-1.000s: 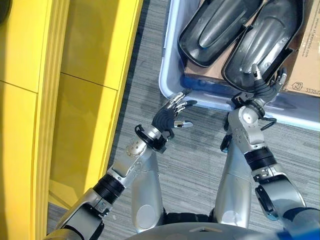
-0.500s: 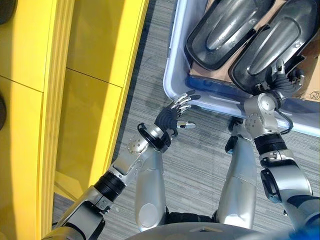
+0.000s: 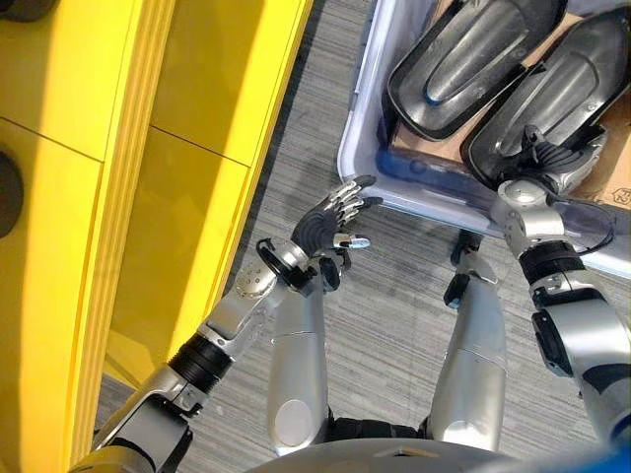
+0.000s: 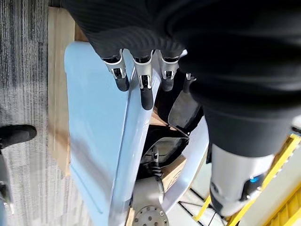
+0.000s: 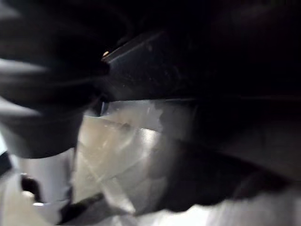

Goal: Move parts from the plastic box to the shelf.

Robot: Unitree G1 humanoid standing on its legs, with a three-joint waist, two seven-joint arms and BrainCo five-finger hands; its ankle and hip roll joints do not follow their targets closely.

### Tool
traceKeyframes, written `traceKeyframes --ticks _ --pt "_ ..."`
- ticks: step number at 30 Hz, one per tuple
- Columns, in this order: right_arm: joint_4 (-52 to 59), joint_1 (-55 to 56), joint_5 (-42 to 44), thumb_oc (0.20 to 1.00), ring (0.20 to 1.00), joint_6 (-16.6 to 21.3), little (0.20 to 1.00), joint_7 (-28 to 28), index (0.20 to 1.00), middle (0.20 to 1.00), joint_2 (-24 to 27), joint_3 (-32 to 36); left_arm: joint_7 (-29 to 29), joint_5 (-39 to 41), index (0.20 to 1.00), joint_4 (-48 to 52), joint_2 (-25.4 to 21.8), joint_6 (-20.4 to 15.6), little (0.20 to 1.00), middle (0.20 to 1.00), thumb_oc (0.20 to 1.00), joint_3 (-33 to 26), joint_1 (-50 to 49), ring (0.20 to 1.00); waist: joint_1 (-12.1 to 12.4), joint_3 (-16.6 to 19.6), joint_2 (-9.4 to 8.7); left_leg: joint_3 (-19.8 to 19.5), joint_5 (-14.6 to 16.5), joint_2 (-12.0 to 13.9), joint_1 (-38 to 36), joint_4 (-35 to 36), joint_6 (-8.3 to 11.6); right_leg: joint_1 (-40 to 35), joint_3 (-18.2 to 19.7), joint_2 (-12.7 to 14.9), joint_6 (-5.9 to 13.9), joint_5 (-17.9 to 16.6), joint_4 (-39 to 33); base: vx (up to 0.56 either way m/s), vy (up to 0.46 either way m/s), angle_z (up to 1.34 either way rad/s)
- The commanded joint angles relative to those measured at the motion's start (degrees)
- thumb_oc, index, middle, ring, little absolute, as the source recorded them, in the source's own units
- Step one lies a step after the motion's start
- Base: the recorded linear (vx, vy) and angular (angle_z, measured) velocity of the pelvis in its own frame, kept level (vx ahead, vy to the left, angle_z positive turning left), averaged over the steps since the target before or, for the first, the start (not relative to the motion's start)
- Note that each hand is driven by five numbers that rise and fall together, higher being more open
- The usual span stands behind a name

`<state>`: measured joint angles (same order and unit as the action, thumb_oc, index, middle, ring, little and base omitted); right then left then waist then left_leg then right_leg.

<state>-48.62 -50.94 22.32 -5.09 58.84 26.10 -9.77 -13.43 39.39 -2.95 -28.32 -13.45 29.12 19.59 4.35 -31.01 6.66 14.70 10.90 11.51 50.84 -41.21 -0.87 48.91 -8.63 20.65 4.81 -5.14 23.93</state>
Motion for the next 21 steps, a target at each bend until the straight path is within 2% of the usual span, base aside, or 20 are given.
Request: traceKeyframes --ticks 1,13,14,15,18,21 --pt "-5.7 3.6 6.1 1.0 1.0 -5.3 1.0 -5.3 1.0 1.0 0.5 -2.8 -0.9 1.3 1.0 7.1 0.1 -3.9 1.0 1.0 1.0 0.7 -0.4 1.0 3.7 1.2 4.42 -0.4 -2.5 -3.7 -1.4 9.5 -0.16 2.3 -1.7 -0.8 1.26 8.6 12.9 0.0 0.0 0.0" --pt "-11.5 0.5 14.1 1.0 1.0 -4.3 1.0 -6.8 1.0 1.0 1.1 -4.2 -0.2 1.0 1.0 8.0 -0.4 -3.7 1.0 1.0 1.0 0.8 0.0 1.0 5.5 1.2 5.16 -1.4 -2.2 -3.9 2.1 8.1 -0.44 4.6 -2.9 -0.2 1.12 8.6 13.9 -0.01 -0.009 0.05" --pt "-11.5 0.7 13.5 0.373 0.373 -4.0 0.373 -7.3 0.373 0.373 1.1 -4.4 -0.3 0.7 1.0 8.1 -0.4 -3.5 1.0 1.0 1.0 0.8 0.1 1.0 5.5 1.2 5.17 -1.3 -2.2 -3.9 2.3 8.1 -0.4 4.8 -2.9 -0.2 1.16 8.6 13.9 0.0 0.0 0.0" --pt "-11.5 0.8 13.3 0.2 0.2 -3.8 0.2 -7.5 0.2 0.2 1.1 -4.4 -0.4 0.6 1.0 8.2 -0.4 -3.5 1.0 1.0 1.0 0.6 0.0 1.0 5.5 1.2 5.19 -1.3 -2.3 -3.9 2.3 8.1 -0.36 4.8 -2.9 -0.2 1.17 8.6 13.8 0.0 0.0 0.0" --pt "-11.4 0.4 11.5 0.2 0.2 -4.7 0.2 -7.2 0.2 0.2 1.6 -4.9 -0.5 0.7 1.0 7.9 -0.2 -4.0 1.0 1.0 1.0 0.4 0.0 1.0 5.3 1.2 5.2 -1.1 -2.5 -3.8 2.5 8.5 -0.19 5.0 -2.7 -0.4 1.26 8.5 13.3 0.0 0.0 0.0" --pt "-11.9 -0.1 5.3 0.2 0.2 -6.5 0.2 -4.5 0.2 0.2 1.8 -5.3 0.3 0.3 1.0 7.5 -0.2 -4.7 1.0 1.0 1.0 0.6 0.4 1.0 5.2 1.2 5.34 -1.1 -2.7 -3.7 2.5 8.6 -0.16 5.2 -2.5 -0.5 1.29 8.5 13.5 0.0 0.0 0.0"
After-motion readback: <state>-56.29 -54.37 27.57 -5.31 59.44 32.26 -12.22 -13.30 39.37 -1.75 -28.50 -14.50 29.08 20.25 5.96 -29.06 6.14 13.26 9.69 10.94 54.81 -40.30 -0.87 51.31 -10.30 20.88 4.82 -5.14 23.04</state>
